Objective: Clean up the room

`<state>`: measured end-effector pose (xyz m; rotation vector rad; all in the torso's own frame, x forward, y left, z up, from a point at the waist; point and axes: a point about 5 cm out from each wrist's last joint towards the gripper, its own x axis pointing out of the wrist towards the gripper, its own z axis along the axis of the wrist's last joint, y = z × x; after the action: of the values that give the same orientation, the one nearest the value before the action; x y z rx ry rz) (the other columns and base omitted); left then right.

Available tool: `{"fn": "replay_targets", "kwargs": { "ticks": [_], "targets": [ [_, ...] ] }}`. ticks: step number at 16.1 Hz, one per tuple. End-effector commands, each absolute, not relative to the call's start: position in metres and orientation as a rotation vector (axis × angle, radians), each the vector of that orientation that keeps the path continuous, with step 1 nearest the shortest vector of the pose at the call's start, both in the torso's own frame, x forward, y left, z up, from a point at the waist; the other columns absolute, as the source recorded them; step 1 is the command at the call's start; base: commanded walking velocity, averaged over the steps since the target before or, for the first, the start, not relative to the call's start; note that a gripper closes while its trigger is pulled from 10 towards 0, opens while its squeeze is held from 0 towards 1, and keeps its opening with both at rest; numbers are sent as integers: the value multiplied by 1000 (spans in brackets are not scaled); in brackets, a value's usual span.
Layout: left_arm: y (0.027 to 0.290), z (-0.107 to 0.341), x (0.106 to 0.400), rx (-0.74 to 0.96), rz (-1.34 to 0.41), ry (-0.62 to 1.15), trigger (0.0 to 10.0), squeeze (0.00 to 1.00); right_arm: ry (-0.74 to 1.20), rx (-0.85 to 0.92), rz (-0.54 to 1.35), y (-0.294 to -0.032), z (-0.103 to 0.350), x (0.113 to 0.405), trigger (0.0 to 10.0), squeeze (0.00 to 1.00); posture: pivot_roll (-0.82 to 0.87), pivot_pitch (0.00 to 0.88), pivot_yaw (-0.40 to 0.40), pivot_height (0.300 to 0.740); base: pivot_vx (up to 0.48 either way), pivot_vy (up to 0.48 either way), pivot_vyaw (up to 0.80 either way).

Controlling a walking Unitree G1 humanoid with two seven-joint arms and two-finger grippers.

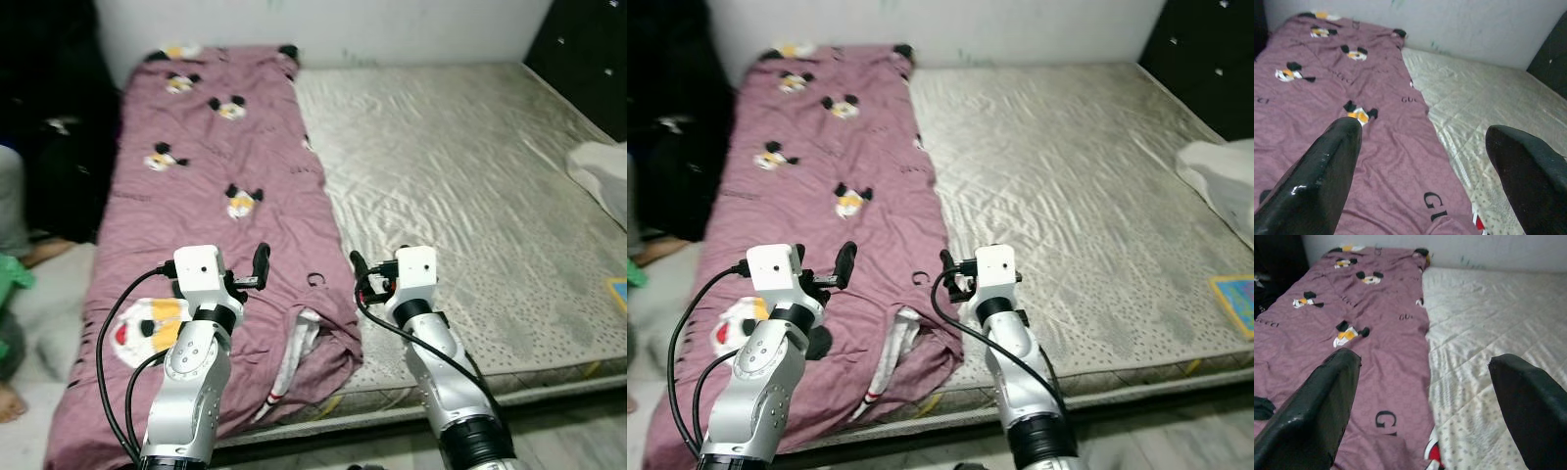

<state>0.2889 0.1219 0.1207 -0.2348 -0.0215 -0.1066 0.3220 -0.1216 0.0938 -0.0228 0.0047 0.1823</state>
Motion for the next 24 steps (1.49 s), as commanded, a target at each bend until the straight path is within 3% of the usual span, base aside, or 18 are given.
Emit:
{"fn": "replay_targets", "kwargs": {
  "ticks": [1,7,12,22,24],
  "targets": [
    [117,119,287,-249,-106,-11,10000,0,9,-23,169,-126,92,321,10000,0,4,133,-12,740,0,0,0],
    [132,113,275,-224,-73,-4,10000,0,33,-27,165,-133,95,320,10000,0,10,132,-12,740,0,0,0],
    [154,115,264,-162,16,15,10000,0,64,-26,156,-138,91,314,10000,0,24,205,-10,740,0,0,-320],
    [156,113,255,-176,22,67,10000,0,191,-56,211,-135,78,310,10000,0,19,234,-16,740,0,0,0],
    [154,115,256,-185,7,57,10000,0,194,-53,210,-135,78,310,10000,0,17,234,-15,740,0,439,0]
  ]
}}
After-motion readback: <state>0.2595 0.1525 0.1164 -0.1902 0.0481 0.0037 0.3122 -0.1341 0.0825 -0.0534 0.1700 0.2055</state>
